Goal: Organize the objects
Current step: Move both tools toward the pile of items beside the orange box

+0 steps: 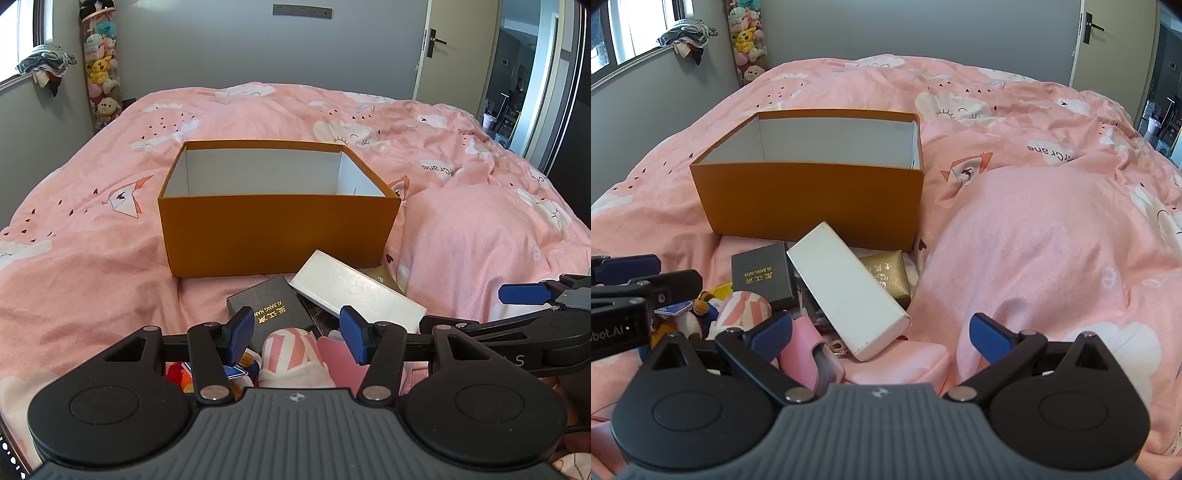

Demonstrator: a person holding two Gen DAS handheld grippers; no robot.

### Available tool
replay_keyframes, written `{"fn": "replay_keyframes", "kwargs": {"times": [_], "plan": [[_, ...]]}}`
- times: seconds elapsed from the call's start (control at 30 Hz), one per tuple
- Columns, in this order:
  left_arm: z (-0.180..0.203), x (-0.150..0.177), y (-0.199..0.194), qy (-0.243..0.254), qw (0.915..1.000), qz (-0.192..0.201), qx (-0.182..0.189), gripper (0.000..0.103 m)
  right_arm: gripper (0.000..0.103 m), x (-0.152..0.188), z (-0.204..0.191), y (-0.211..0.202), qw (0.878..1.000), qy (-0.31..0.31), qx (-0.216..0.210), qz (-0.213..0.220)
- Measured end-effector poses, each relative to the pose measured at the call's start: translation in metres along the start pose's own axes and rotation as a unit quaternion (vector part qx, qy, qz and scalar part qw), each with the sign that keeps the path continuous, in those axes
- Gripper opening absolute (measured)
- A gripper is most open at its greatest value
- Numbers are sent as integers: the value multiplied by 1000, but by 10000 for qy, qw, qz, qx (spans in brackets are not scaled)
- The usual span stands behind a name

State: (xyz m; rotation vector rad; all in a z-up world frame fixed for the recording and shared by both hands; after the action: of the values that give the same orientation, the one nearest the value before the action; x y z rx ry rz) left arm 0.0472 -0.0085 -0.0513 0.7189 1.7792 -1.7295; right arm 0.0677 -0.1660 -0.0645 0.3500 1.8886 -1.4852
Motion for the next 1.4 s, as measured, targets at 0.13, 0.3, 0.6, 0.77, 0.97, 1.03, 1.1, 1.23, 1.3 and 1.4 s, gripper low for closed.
{"fn": "replay_keyframes", "kwargs": {"times": [0.13, 0.3, 0.6, 0.77, 0.97, 1.03, 1.1, 1.23, 1.3, 1.4], "plan": [[0, 1, 1, 0, 10000, -8, 4, 63, 102, 1, 0, 1, 10000, -2, -1, -13], [0, 1, 1, 0, 10000, -9, 2, 63, 102, 1, -1, 1, 10000, -2, 0, -18], [-1, 7, 9, -64, 9996, -176, 214, 62, 101, 2, -2, 5, 9998, -6, -143, -106], [-5, 4, 20, -125, 9985, -397, 363, 56, 77, 0, -4, 15, 9988, -193, -346, -301], [2, -2, 40, 4, 9960, -639, 629, 47, 52, -8, -8, 38, 9952, -478, -580, -628], [6, -4, 47, 39, 9949, -698, 729, 45, 51, -14, -5, 46, 9945, -532, -586, -681], [9, -6, 55, 55, 9941, -770, 762, 44, 51, -20, -1, 56, 9936, -563, -586, -781], [11, -11, 74, 133, 9939, -873, 663, 43, 51, -28, 3, 77, 9909, -612, -661, -1001], [11, -13, 81, 200, 9937, -925, 596, 42, 50, -31, 2, 85, 9898, -588, -747, -1062], [11, -14, 92, 234, 9932, -1000, 552, 40, 39, -36, 3, 94, 9888, -483, -856, -1123]]}}
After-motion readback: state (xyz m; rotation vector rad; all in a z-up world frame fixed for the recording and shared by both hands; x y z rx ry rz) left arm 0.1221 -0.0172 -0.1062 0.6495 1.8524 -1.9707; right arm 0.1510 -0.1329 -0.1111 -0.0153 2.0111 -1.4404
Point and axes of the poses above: each gripper's, at about its wrist camera, not at the fingertips, and y roughly the way its jaws point, z to its right, x to its underside, the point moved 6 cm from there along y, roughly the way its jaws point, and after that the axes turned 5 degrees about -x, right-handed, at the moved point
